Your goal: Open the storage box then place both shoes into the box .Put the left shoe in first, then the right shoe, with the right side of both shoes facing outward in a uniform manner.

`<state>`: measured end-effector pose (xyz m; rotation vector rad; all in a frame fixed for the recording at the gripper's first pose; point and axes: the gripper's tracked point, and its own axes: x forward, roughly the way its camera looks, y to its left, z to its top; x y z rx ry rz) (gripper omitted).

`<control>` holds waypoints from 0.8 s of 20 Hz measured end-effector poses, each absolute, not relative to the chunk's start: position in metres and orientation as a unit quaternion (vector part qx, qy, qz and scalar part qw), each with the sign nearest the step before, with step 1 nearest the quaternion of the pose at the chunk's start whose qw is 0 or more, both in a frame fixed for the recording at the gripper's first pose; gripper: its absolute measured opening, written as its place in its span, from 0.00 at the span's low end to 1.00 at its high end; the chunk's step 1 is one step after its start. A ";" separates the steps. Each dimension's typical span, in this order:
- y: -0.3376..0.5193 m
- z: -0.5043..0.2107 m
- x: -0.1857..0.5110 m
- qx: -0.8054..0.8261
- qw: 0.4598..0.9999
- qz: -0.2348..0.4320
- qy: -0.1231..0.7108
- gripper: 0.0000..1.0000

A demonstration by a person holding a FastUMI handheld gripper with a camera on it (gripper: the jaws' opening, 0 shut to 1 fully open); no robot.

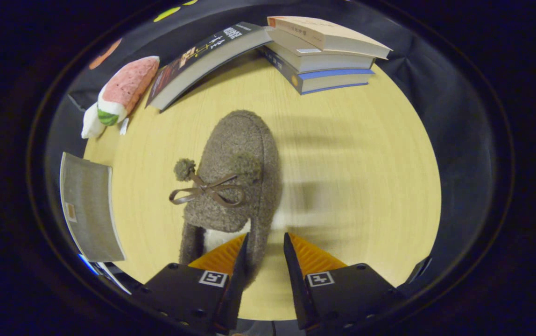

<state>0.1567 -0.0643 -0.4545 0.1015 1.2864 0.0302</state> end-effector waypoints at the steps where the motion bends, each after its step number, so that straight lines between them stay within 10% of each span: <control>1: -0.060 -0.453 0.156 0.055 0.796 0.016 0.602 0.36; 5: -0.061 -0.452 0.153 0.068 0.793 0.005 0.606 0.06; 16: -0.003 -0.378 0.109 0.190 0.768 0.024 0.612 0.00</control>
